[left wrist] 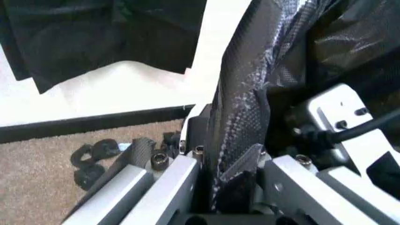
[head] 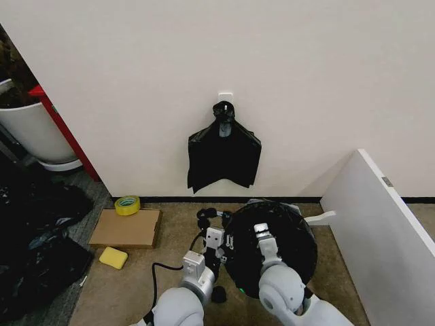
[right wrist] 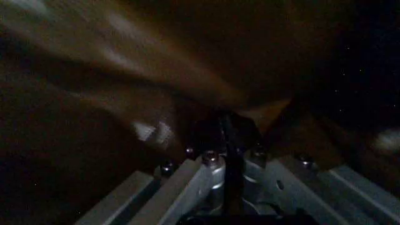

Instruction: Place the garbage bag over the trash bin.

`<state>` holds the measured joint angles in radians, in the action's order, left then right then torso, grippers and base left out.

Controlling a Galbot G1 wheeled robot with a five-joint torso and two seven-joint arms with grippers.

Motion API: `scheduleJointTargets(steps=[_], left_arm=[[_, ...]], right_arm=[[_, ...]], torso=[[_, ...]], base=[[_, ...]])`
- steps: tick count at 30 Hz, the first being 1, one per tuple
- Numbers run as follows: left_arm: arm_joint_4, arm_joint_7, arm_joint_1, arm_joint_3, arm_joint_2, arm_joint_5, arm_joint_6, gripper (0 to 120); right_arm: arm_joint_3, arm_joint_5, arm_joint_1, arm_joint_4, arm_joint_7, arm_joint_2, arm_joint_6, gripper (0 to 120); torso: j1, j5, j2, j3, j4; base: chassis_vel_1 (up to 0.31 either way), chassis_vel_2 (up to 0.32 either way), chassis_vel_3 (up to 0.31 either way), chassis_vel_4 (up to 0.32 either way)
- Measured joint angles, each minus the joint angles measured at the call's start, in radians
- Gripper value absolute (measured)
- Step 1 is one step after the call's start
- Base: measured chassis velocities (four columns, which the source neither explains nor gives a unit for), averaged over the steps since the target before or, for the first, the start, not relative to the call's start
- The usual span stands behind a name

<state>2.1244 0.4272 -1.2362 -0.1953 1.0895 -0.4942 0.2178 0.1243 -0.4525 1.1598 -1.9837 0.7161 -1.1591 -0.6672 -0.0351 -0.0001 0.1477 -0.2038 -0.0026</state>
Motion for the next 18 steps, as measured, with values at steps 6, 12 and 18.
scheduleJointTargets(steps=[6,12,18], left_arm=[[0.011,-0.005,-0.009,0.0,-0.014,0.01,-0.001,0],[0.016,-0.009,-0.027,0.006,-0.018,0.023,-0.006,0],[0.016,-0.013,-0.035,0.006,-0.021,0.03,-0.009,0]], right_arm=[[-0.003,0.021,-0.035,0.05,-0.01,-0.01,0.024,0],[0.025,-0.049,-0.037,0.048,0.043,0.001,-0.033,0],[0.047,0.023,-0.045,0.035,-0.025,0.003,-0.017,0]], torso=[[0.0,0.0002,0.0,0.0,0.0002],[0.0,0.0001,0.0,0.0,0.0],[0.0,0.0001,0.0,0.0,0.0001]], base=[[0.0,0.0,0.0,0.0],[0.0,0.0,0.0,0.0],[0.0,0.0,0.0,0.0]])
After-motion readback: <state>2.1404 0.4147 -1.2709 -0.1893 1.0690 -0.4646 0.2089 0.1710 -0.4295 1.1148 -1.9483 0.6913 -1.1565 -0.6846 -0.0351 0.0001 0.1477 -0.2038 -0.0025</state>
